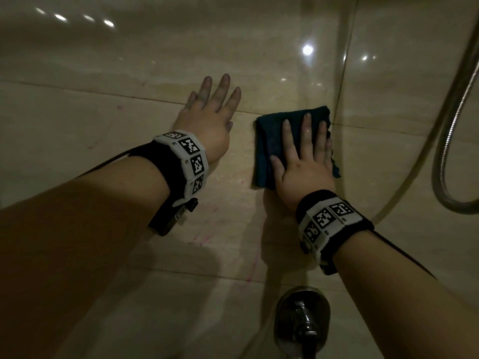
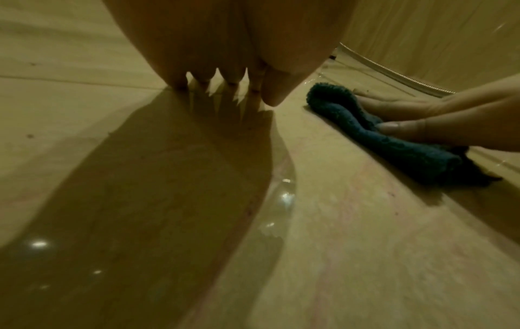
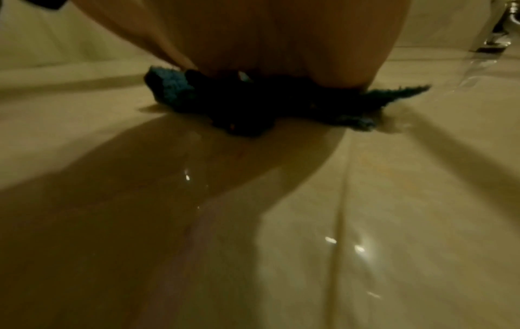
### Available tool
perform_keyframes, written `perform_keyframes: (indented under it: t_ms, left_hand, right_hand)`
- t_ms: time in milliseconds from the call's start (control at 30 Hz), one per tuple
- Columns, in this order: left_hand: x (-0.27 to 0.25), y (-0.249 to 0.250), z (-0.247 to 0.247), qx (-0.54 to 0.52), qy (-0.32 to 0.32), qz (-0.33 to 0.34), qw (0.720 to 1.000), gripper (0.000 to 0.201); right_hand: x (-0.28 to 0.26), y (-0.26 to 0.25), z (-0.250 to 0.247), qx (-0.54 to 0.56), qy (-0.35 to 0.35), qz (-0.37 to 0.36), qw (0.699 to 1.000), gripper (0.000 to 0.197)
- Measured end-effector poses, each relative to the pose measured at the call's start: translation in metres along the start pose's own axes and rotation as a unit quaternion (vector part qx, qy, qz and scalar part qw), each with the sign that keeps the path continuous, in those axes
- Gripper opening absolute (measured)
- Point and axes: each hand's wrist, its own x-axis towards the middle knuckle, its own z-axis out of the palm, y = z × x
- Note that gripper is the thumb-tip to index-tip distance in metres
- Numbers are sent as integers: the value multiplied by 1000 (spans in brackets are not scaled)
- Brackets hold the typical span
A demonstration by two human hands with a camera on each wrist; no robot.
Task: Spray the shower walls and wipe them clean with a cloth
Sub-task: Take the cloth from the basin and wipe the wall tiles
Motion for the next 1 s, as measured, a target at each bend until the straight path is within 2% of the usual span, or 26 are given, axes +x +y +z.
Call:
perform_keyframes:
  t_ms: [333,533,767,900,1000]
  left_hand:
    - [-1,3,-4,-10,-17,-8,1000,59]
    - [-7,9,6,-31,10,-12,999,58]
    - [-12,4,14,-23,19,16,999,58]
    - [-15,2,17,-10,22,31,999,57]
    - [-13,-5,15,-19,21,39,999,59]
  right_hand:
    - [18,0,-12,6,31,-45,998,61]
    - [-11,18,12,-24,26,-69,997,61]
    - [-44,21,40,-10,10,-44,999,61]
    - [-42,12,41,5,4,-20,1000,63]
    - [-31,0,33,10,26,-2,1000,65]
